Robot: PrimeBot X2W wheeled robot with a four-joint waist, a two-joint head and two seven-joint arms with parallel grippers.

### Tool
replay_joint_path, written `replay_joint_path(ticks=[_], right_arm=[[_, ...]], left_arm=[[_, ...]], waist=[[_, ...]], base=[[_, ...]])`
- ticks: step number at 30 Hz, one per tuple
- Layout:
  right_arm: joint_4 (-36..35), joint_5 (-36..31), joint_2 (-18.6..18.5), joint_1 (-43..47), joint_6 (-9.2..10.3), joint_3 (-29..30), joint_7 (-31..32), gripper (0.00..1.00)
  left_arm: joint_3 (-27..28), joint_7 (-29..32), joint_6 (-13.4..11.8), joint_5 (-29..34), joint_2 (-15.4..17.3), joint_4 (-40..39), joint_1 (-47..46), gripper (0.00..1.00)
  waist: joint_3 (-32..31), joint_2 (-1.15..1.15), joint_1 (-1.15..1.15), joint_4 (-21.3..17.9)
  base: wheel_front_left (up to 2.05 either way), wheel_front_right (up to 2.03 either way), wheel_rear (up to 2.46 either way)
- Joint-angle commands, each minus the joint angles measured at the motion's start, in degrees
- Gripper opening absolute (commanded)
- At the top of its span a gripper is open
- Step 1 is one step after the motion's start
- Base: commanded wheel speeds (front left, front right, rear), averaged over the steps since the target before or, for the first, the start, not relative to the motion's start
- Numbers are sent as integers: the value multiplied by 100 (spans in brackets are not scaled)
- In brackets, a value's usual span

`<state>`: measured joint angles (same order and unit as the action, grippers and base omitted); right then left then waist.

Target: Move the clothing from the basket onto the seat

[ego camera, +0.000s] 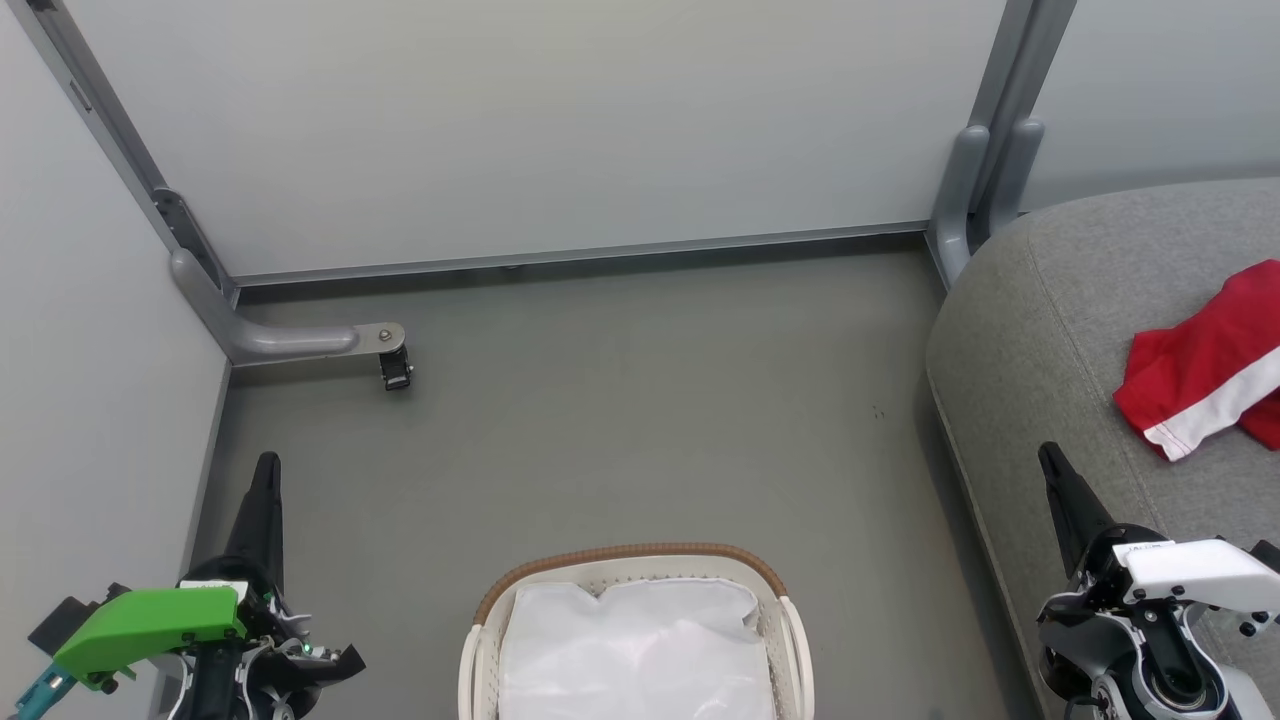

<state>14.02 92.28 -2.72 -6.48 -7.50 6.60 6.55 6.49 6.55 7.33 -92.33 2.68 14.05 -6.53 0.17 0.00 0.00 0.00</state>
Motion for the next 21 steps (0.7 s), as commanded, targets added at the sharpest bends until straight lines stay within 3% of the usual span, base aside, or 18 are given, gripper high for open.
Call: replay_joint_path(ticks=[1, 21], right_arm=[[-20, 23, -29, 66, 3, 11, 18, 0], [-20, 23, -29, 66, 2, 10, 18, 0]], left_arm=[[14, 19, 29, -16, 38, -11, 60, 0], [13, 19, 29, -17, 38, -12, 60, 0]], waist=[[0, 0, 0, 0], [0, 0, 0, 0]], base=[[0, 0, 0], [0, 0, 0]])
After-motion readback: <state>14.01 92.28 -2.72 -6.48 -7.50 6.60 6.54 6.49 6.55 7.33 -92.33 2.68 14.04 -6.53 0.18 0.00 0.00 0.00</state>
